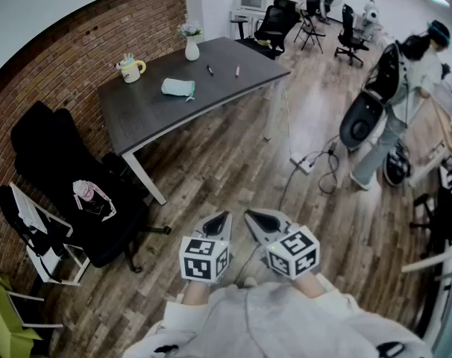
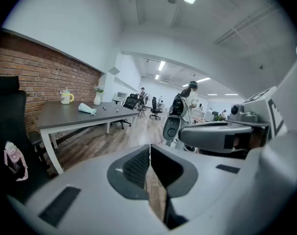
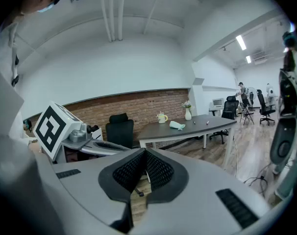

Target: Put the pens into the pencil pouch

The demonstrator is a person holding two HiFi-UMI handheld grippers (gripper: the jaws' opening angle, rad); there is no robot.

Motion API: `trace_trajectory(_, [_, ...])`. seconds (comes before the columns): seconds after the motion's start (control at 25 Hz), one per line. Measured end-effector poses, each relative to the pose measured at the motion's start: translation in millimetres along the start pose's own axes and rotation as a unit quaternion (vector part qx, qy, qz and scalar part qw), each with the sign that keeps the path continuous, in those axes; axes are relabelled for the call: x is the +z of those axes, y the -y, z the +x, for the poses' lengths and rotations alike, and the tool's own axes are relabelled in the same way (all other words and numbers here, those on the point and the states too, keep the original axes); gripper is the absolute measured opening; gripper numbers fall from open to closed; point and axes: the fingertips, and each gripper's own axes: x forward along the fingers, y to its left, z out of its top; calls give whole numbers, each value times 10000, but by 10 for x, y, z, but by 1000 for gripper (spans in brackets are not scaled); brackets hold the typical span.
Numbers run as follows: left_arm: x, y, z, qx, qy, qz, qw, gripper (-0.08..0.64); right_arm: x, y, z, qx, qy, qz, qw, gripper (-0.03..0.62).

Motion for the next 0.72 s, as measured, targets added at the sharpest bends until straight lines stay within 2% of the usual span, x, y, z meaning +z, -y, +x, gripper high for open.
trace_trajectory(0.28, [32, 25, 42, -30, -18, 121, 9999, 12, -50, 103, 4, -48, -27, -4, 10000, 6])
trace_trajectory(0.6, [-35, -12, 79, -31, -141, 2, 9999, 12, -80, 67, 52, 109, -60, 150, 9998, 6])
trace_trajectory(0.72, [20, 25, 92, -91, -40, 35, 9999, 12, -56, 43, 51, 193, -23, 219, 9996, 6])
